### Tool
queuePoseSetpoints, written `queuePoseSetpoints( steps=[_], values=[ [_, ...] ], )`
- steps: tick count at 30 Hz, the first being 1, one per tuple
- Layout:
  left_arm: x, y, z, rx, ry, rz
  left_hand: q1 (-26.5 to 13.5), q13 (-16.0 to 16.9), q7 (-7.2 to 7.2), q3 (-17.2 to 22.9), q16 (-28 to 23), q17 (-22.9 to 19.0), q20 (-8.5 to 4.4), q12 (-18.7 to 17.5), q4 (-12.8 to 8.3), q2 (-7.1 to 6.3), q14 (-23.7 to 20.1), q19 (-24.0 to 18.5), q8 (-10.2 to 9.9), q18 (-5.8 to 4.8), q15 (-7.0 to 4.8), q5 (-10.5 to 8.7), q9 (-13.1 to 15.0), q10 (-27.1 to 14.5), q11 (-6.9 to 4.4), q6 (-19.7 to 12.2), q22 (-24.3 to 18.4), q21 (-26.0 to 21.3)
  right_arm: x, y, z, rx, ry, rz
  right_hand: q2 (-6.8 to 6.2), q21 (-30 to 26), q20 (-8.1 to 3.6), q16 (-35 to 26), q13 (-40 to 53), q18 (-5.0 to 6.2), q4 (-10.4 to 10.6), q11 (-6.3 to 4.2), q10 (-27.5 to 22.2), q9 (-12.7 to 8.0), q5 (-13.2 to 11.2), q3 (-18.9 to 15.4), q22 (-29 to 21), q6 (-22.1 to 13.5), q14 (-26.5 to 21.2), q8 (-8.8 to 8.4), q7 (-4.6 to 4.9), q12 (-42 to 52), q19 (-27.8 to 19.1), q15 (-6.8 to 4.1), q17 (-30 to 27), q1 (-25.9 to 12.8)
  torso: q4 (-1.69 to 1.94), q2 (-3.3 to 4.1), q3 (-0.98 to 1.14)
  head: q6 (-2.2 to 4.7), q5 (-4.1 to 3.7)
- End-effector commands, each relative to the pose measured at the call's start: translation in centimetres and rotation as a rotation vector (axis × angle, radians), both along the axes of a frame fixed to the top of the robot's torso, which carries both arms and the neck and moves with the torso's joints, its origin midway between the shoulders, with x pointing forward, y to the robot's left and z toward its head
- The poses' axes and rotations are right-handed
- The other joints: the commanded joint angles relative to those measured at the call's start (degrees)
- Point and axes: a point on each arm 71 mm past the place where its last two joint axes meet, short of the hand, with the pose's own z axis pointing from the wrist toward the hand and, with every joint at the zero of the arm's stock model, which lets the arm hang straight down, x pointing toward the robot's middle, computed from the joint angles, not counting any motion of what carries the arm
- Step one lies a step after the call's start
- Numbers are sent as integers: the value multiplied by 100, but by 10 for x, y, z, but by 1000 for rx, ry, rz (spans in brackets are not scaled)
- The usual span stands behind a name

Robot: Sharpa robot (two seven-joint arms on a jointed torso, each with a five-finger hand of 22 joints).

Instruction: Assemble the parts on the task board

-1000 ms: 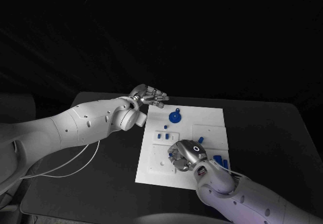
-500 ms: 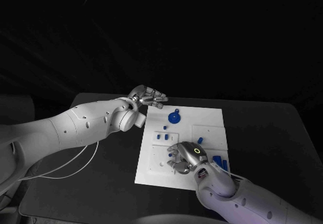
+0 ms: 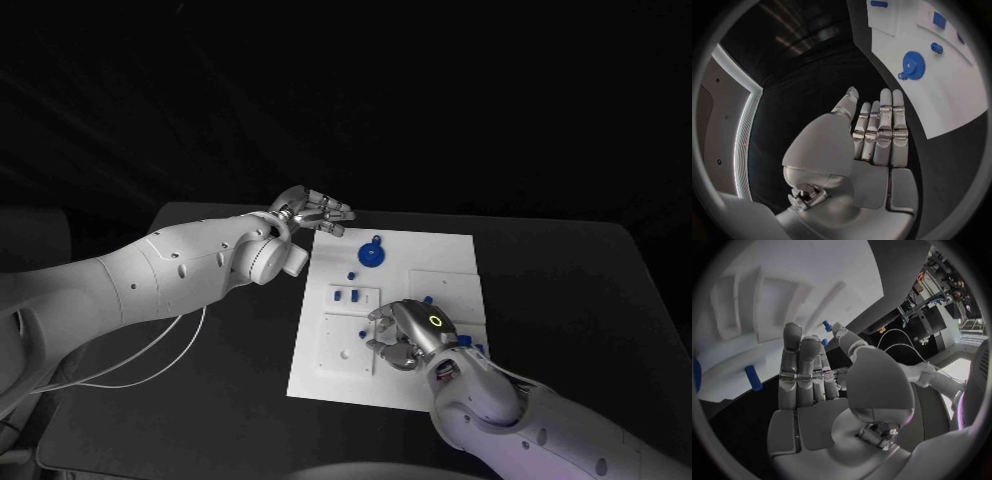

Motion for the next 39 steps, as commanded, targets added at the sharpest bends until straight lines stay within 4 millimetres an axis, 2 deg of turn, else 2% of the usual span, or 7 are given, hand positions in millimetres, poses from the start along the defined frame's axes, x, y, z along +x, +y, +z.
queuePoseSetpoints(
  steps=[1, 13, 16, 20, 23, 30, 39],
  values=[
    [0, -1, 1, -9, 1, -12, 8, 2, 14, -38, -16, -8, 28, -11, 4, 35, -47, 8, -11, -25, 9, -9, 8, -56, -3, -9, -5, 21, 2, -3, 10, 32, -11, -18, -25, 38, 31, -6, -8, -14, 4, -16, 11, -1, -25, 151, -16, 66, 32, -15, 13, 16, 249, 22, 2, 67, 1, 1, 4, 27, -38],
    [-1, 2, 2, -12, -11, -17, 23, 0, 6, -16, -8, 10, -4, -10, 1, 70, -4, 13, -8, -44, -32, 1, 10, 257, -80, -21, -7, 30, 36, -52, 55, 31, 1, -71, 4, 119, 36, 10, -19, -44, -60, 4, -6, 2, -6, 561, 1, 335, 31, -17, 43, 6, 236, 38, -4, 40, -28, -20, -15, 97, -125],
    [-1, 3, 2, -13, -13, -17, 23, -1, 5, -11, -8, 13, -9, -12, 1, 74, 3, 15, -10, -49, -36, 2, 9, 276, -86, -21, -5, 32, 43, -63, 59, -4, 11, -72, -104, 11, 101, -3, -15, -4, -46, 126, -549, -3, 0, 371, -44, 190, -1, -21, 10, 28, 204, 122, -22, -67, -34, -27, -14, 98, -116],
    [-1, 3, 2, -13, -15, -17, 23, -1, 5, -11, -8, 13, -9, -12, 1, 74, 3, 15, -10, -49, -36, 2, 9, 276, -86, -21, -5, 32, 49, -72, 58, -45, 33, -67, -26, -211, 241, 32, -19, 153, -57, 277, -1079, 3, -14, -192, -150, 128, -58, -14, -2, 34, 197, 236, -65, 108, -23, -17, -4, 105, -112],
    [0, 3, 2, -13, -15, -18, 23, -1, 5, -11, -8, 13, -9, -12, 1, 74, 3, 15, -10, -49, -36, 2, 9, 276, -86, -21, -5, 32, 52, -77, 55, -72, 50, -64, -58, -275, 279, 41, -30, 193, -6, 336, -1302, -1, -18, -279, -185, 66, -101, -16, -36, 17, 184, 275, -92, 174, -22, -14, -5, 106, -111],
    [0, 2, 2, -13, -15, -18, 26, -2, 3, -4, -9, 19, -16, -15, -5, 71, 7, 17, -10, -56, -38, 3, 9, 267, -83, -13, 1, 34, 57, -83, 48, -119, 68, -67, -71, -307, 298, 102, -30, 222, 82, 340, -1306, -1, -21, -261, -208, 40, -122, -16, -55, 21, 205, 283, -155, 270, -18, -14, -16, 105, -111],
    [0, 2, 2, -13, -14, -18, 26, -2, 3, -4, -9, 19, -16, -15, -5, 71, 7, 17, -10, -56, -38, 3, 9, 267, -83, -13, 1, 34, 60, -83, 37, -149, 70, -68, 24, -284, 248, 124, -33, 178, -55, 245, -989, -3, -29, 15, -192, 56, -101, -15, -22, 19, 222, 226, -196, 281, -16, -13, -16, 97, -108]
  ],
)
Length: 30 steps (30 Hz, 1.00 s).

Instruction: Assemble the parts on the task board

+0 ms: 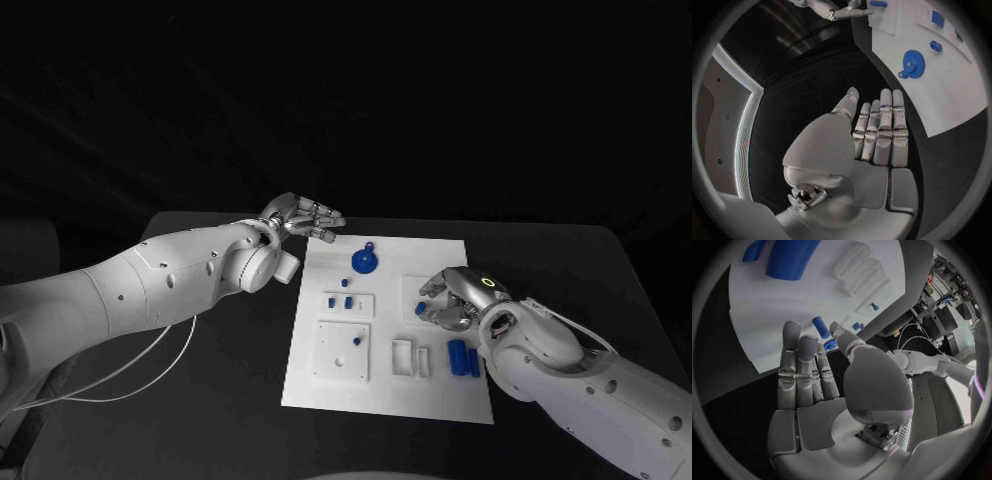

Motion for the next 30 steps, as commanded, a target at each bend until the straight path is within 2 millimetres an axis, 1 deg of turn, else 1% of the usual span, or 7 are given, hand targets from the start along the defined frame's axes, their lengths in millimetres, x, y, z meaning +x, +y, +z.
queuePoseSetpoints(
  steps=[1, 2, 6, 11, 17, 25, 30],
  values=[
    [0, -3, 2, -12, -8, -17, 3, -2, -17, -4, -9, 5, -24, -15, -5, 49, 7, 9, -10, -56, -38, 3, 9, 38, 1, 7, 0, 34, -1, 3, -3, -30, -5, 34, 25, -6, -34, 20, -12, 21, -45, -31, 120, -6, -28, 158, 16, 15, 20, -16, 21, 8, 203, -27, -11, -13, 1, 1, -1, -6, 3],
    [0, -3, 1, -12, -8, -17, 3, -2, -17, -4, -9, 5, -24, -15, -5, 49, 7, 9, -10, -56, -38, 3, 9, 38, 1, 7, 0, 34, -1, 4, -3, -28, -9, 34, 1, 12, -53, 17, -9, -15, -113, -41, 152, -8, -33, 355, 29, 28, 34, -18, 20, 9, 198, -30, -16, -98, 1, 1, -1, -6, 3],
    [0, -3, 1, -12, -7, -17, -3, -2, -19, 3, -10, 11, -25, -14, -1, 53, 5, 8, -9, -58, -37, 3, 9, 30, 2, 13, 7, 35, -1, 6, -4, -21, -23, 35, 58, 31, -68, 25, -11, -16, -144, -75, 306, -3, -35, 526, 40, 89, 52, -10, 27, 11, 209, -49, -12, -84, -3, 0, -4, -8, 2],
    [0, -3, 1, -12, -7, -18, -4, -2, -21, 5, -11, 12, -25, -15, 0, 53, 2, 7, -9, -58, -36, 3, 9, 26, 3, 17, 10, 35, -1, 7, -5, -19, -26, 38, 72, 102, -99, 18, -10, -44, -189, -115, 455, -1, -36, 837, 82, 180, 68, -7, 37, 13, 206, -77, -3, -171, -1, 0, -5, -13, 3],
    [0, -3, 1, -12, -5, -19, -7, -2, -22, 6, -11, 12, -24, -15, 4, 56, -2, 5, -10, -58, -34, 3, 9, 14, 6, 22, 12, 34, -2, 9, -6, -17, -27, 40, 175, 146, -140, 22, -6, -67, -195, -197, 756, -2, -36, 939, 108, 257, 76, -12, 55, 10, 210, -133, 10, -164, -1, 1, -2, -22, 4],
    [0, -3, 1, -12, -3, -20, -7, -2, -22, 6, -11, 12, -24, -15, 4, 56, -2, 5, -10, -58, -34, 3, 9, 14, 6, 22, 12, 34, -4, 10, -10, -26, -19, 42, 262, 181, -180, 18, -3, -112, -222, -225, 878, 3, -37, 959, 135, 460, 80, -8, 65, 8, 204, -160, 34, -188, -2, 1, -3, -35, -2],
    [0, -3, 1, -12, -2, -20, -7, -2, -22, 6, -11, 12, -24, -15, 4, 56, -2, 5, -10, -58, -34, 3, 9, 14, 6, 22, 12, 34, -5, 12, -13, -32, -16, 42, 369, 197, -197, 13, 2, -129, -220, -252, 952, 4, -34, 945, 145, 561, 80, -5, 56, 14, 204, -178, 47, -191, -2, -1, -1, -49, -4]
  ],
)
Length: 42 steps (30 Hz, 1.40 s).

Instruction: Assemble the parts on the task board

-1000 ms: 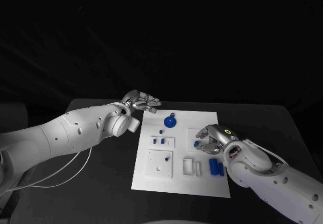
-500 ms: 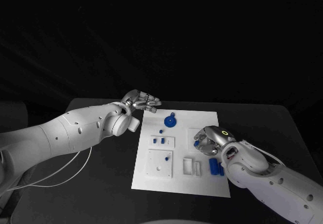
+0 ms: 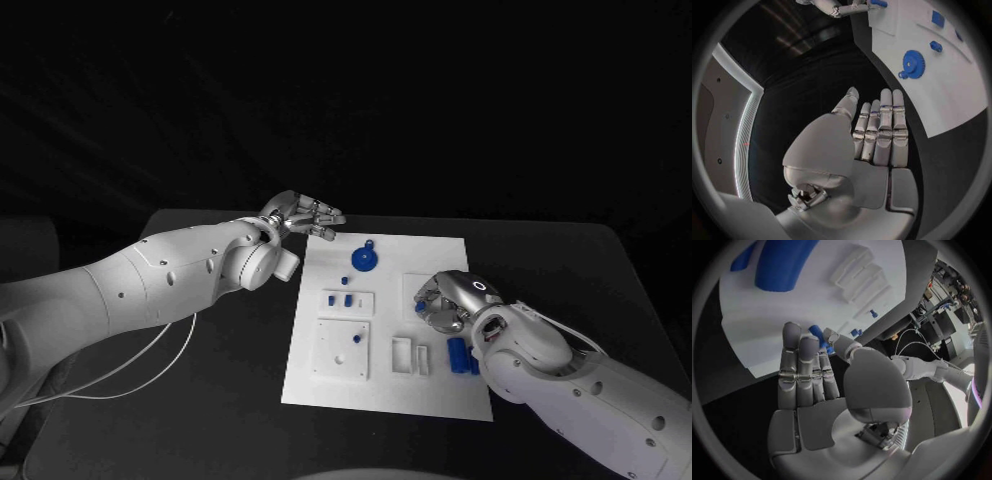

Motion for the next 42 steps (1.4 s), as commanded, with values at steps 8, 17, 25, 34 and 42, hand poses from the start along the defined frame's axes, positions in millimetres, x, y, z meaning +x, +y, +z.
queuePoseSetpoints(
  steps=[8, 17, 25, 34, 42],
  values=[
    [0, -3, 1, -11, -2, -18, -6, -1, -30, 10, -11, 9, -21, -13, 9, 63, -10, 2, -9, -56, -32, 2, 9, 4, 8, 34, 12, 33, -2, 1, -4, -10, -18, -30, 404, 65, -89, 4, 22, -101, 2, -67, 254, 17, -35, 91, 30, 307, -4, 5, -50, 22, 206, -119, 26, 41, 3, -1, -1, -26, -12],
    [0, -3, 1, -11, -1, -19, -6, -1, -30, 10, -11, 9, -21, -13, 9, 63, -10, 2, -9, -56, -32, 2, 9, 4, 8, 34, 12, 33, -1, 0, -1, 16, -53, -76, 524, 133, -142, -31, 37, -141, -262, -115, 458, 50, -24, 509, 113, 504, 14, -5, -92, 24, 199, -161, 67, -173, 2, -1, -3, -32, -30],
    [1, -1, 1, -10, -2, -15, -6, -1, -30, 10, -11, 9, -21, -13, 9, 63, -10, 2, -9, -56, -32, 2, 9, 4, 8, 34, 12, 33, -3, 1, 6, 73, -77, -83, 529, 163, -149, -41, 40, -142, -302, -126, 500, 61, -22, 566, 149, 543, 22, -3, -104, 26, 202, -168, 81, -208, 1, -2, 1, -26, -12],
    [2, 3, 0, -5, -5, -4, -6, -1, -33, 12, -11, 11, -18, -14, 10, 67, -13, -2, -11, -54, -30, 3, 9, -6, 11, 43, 24, 34, -8, 6, 28, 157, -121, -64, 526, 200, -154, -43, 40, -146, -309, -132, 522, 66, -21, 587, 173, 559, 29, -5, -109, 25, 207, -173, 89, -214, -8, -14, -2, -31, 14],
    [5, 5, -1, -2, -7, 5, -11, -1, -30, 12, -11, 12, -18, -14, 11, 69, -14, -3, -12, -54, -30, 3, 8, -7, 11, 38, 27, 34, -13, 14, 40, 193, -137, -29, 517, 252, -157, -35, 40, -150, -312, -139, 544, 72, -21, 595, 204, 585, 33, -4, -116, 24, 212, -177, 101, -217, -6, -50, -12, -55, 67]
  ],
)
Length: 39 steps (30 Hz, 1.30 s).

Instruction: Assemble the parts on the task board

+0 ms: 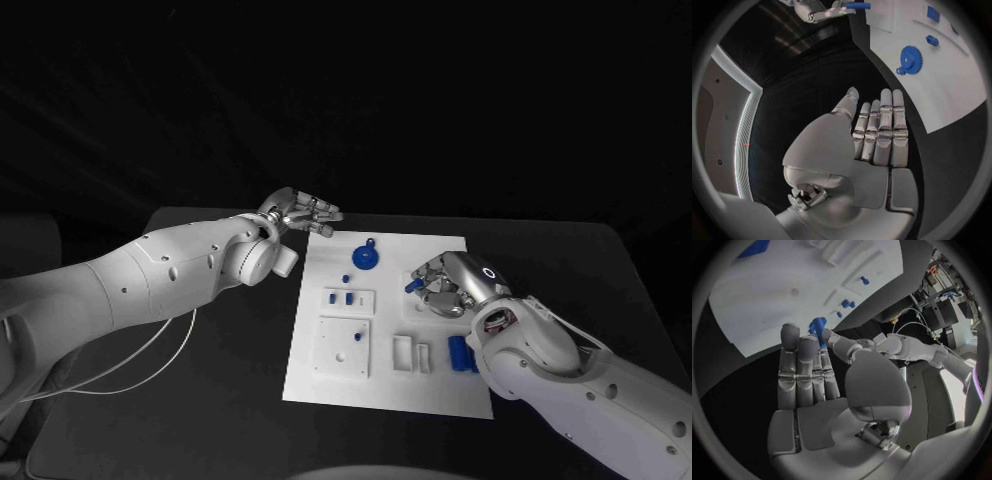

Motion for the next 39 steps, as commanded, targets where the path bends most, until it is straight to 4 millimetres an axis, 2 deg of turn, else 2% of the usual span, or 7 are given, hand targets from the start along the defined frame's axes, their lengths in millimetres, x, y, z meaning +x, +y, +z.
queuePoseSetpoints(
  steps=[1, 7, 12, 18, 23, 27, 39],
  values=[
    [1, -2, 1, -10, -8, -12, -2, -1, -9, 12, -11, 9, -18, -14, 11, 60, -14, -3, -12, -54, -30, 3, 8, -6, 11, 17, 9, 34, -3, 5, 5, 32, -18, 24, -10, 40, -45, -7, -4, 37, -1, 15, 41, 57, 17, 33, 5, 108, 2, 22, -49, 39, 221, -26, 9, -48, -1, -28, -6, -20, 43],
    [4, -3, -3, -7, -7, -6, -1, -1, -8, 15, -11, 9, -18, -14, 7, 63, -15, -4, -12, -53, -29, 4, 8, -10, 12, 12, 12, 33, -14, 27, 1, 36, -14, 92, -8, 44, -44, -7, -4, 35, -3, 16, 42, 58, 21, 30, 16, 108, 0, 20, -48, 37, 216, -26, 14, -47, -9, -83, -24, -67, 114],
    [6, -8, -6, -7, -6, -6, -8, -1, -5, 17, -11, 9, -17, -14, 7, 69, -15, -5, -11, -52, -28, 5, 8, -14, 14, 6, 13, 32, -29, 49, -11, 16, -7, 159, -9, 51, -45, -6, -3, 34, -8, 15, 45, 59, 20, 31, 25, 112, 0, 21, -50, 38, 216, -26, 17, -42, 2, -144, -39, -118, 140],
    [9, -17, -9, -11, -7, -15, -12, -1, -3, 20, -11, 9, -16, -13, 1, 76, -17, -7, -11, -52, -28, 5, 9, -16, 14, 6, 14, 31, -49, 77, -29, -14, 18, 252, -9, 55, -45, -5, -3, 34, -9, 14, 46, 59, 20, 32, 27, 112, 0, 20, -50, 38, 216, -26, 17, -41, 4, -174, -54, -149, 221],
    [9, -21, -11, -15, -5, -22, -13, -1, -3, 21, -11, 9, -16, -13, 0, 78, -17, -7, -11, -51, -28, 5, 9, -16, 14, 5, 14, 31, -59, 92, -37, -22, 31, 293, -16, 42, -45, -6, -3, 36, -18, 14, 47, 59, 24, 33, 33, 115, 0, 21, -49, 38, 214, -25, 19, -44, 9, -168, -49, -171, 259],
    [9, -22, -11, -16, -4, -25, -13, -1, -3, 21, -11, 9, -16, -13, 0, 78, -17, -7, -11, -51, -28, 5, 9, -16, 14, 5, 14, 31, -64, 100, -42, -24, 41, 315, -17, 47, -44, -7, -3, 37, -24, 15, 47, 60, 25, 37, 39, 119, 0, 21, -50, 38, 214, -26, 20, -44, 7, -167, -53, -193, 294],
    [9, -24, -12, -18, -1, -30, -29, -1, 0, 21, -11, 9, -13, -13, -13, 86, -21, -11, -11, -51, -25, 6, 8, -23, 17, -4, 15, 29, -73, 111, -58, -65, 63, 342, -13, 25, -43, -10, -4, 41, -38, 15, 46, 59, 21, 37, 41, 117, -2, 20, -49, 37, 211, -26, 20, -45, 9, -166, -51, -241, 319]
  ],
)
